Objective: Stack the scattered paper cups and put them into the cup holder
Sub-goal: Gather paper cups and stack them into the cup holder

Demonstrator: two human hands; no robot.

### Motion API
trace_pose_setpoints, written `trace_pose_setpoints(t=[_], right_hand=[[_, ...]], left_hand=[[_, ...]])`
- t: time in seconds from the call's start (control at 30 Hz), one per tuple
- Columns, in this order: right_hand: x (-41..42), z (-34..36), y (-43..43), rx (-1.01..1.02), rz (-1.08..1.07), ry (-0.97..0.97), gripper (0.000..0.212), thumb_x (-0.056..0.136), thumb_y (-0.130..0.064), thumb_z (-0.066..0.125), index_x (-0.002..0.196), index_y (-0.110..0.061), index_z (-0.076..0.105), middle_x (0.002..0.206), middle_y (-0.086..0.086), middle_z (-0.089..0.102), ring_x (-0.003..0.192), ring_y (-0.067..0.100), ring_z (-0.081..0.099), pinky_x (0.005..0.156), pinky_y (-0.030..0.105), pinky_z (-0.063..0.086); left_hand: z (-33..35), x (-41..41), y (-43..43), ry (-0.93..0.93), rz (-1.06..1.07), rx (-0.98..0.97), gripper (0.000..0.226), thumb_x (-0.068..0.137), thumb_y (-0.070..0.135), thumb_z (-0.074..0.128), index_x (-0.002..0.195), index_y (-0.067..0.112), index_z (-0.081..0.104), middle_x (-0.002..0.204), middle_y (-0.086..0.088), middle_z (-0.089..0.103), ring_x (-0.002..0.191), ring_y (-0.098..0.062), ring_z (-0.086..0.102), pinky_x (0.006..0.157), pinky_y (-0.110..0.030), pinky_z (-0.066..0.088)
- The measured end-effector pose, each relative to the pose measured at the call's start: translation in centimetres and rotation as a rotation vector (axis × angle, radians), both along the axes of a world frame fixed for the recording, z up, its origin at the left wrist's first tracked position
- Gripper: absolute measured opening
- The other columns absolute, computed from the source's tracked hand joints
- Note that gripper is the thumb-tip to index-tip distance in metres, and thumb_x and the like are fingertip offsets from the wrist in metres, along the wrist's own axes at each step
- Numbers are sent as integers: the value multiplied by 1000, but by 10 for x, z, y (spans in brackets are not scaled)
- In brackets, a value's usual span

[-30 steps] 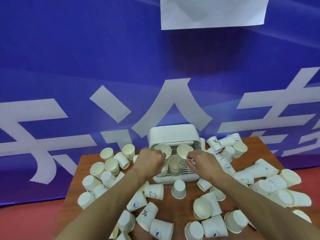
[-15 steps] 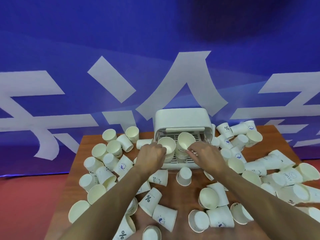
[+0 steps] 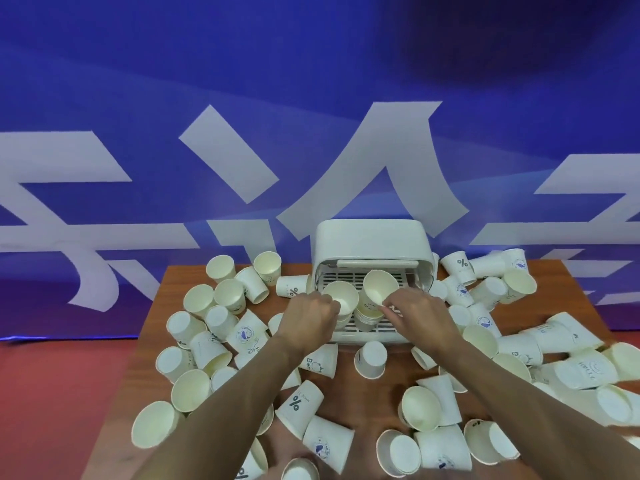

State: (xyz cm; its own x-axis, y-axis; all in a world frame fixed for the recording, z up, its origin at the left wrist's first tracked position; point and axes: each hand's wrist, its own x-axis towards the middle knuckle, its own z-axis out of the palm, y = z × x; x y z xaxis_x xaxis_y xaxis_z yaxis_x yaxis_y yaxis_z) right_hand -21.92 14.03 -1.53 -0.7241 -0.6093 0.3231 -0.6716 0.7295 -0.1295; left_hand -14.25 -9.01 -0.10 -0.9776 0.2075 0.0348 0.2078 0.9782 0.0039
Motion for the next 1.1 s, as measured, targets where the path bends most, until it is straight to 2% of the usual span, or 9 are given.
trace_pose_setpoints(t=[0.1, 0.23, 0.43, 0.6, 0.77, 0.83, 0.97, 1.1], right_hand=[[-1, -2, 3, 22, 1, -4, 11, 81, -32, 81, 81, -26, 72, 76, -11, 69, 68, 10, 65, 49, 25, 46], [-6, -4, 4, 45, 4, -40, 11, 84, -35, 77, 82, -26, 70, 78, -11, 68, 70, 10, 64, 51, 25, 46], [-10, -11, 3, 85, 29, -106, 11, 91, -36, 69, 91, -25, 71, 86, -9, 70, 78, 12, 65, 58, 31, 55], [-5, -19, 0, 54, 53, -82, 7, 88, -30, 71, 87, -23, 71, 84, -6, 71, 76, 15, 66, 52, 29, 52], [-3, -28, 8, 59, 79, -80, 7, 88, -27, 72, 86, -20, 72, 83, -4, 70, 76, 18, 65, 50, 34, 53], [-4, -28, 9, 99, 87, -118, 8, 90, -28, 70, 89, -21, 73, 87, -4, 71, 80, 18, 66, 54, 35, 55], [-10, -32, 8, 296, 126, -213, 23, 101, -36, 50, 106, -27, 71, 106, -7, 69, 99, 15, 61, 72, 32, 54], [-16, -38, 3, 352, 137, -239, 27, 102, -41, 46, 111, -31, 70, 112, -10, 68, 103, 13, 60, 77, 31, 53]], left_hand=[[-3, -4, 0, -48, 44, -30, 15, 90, 18, 52, 87, 17, 67, 82, -2, 66, 73, -23, 61, 55, -29, 39], [-10, -10, 0, -100, 71, -55, 13, 91, 17, 54, 90, 18, 67, 84, -2, 67, 74, -22, 62, 60, -29, 49], [-25, -21, 1, -179, 89, -21, 12, 90, 14, 57, 96, 15, 68, 91, -4, 68, 79, -25, 64, 69, -35, 56], [-34, -25, 1, -228, 94, -33, 16, 91, 15, 57, 104, 15, 68, 99, -6, 68, 85, -26, 65, 73, -36, 57], [-41, -28, 0, -261, 103, -46, 15, 92, 17, 56, 103, 16, 68, 100, -5, 68, 86, -25, 65, 71, -33, 55], [-42, -29, 0, -270, 107, -51, 14, 92, 18, 57, 101, 16, 68, 98, -5, 68, 85, -25, 64, 69, -32, 52], [-46, -33, 0, -280, 103, -59, 14, 93, 21, 56, 98, 14, 67, 95, -8, 68, 83, -28, 64, 64, -31, 45], [-50, -36, -2, -303, 109, -42, 13, 93, 23, 58, 96, 15, 68, 93, -7, 69, 81, -28, 64, 63, -31, 45]])
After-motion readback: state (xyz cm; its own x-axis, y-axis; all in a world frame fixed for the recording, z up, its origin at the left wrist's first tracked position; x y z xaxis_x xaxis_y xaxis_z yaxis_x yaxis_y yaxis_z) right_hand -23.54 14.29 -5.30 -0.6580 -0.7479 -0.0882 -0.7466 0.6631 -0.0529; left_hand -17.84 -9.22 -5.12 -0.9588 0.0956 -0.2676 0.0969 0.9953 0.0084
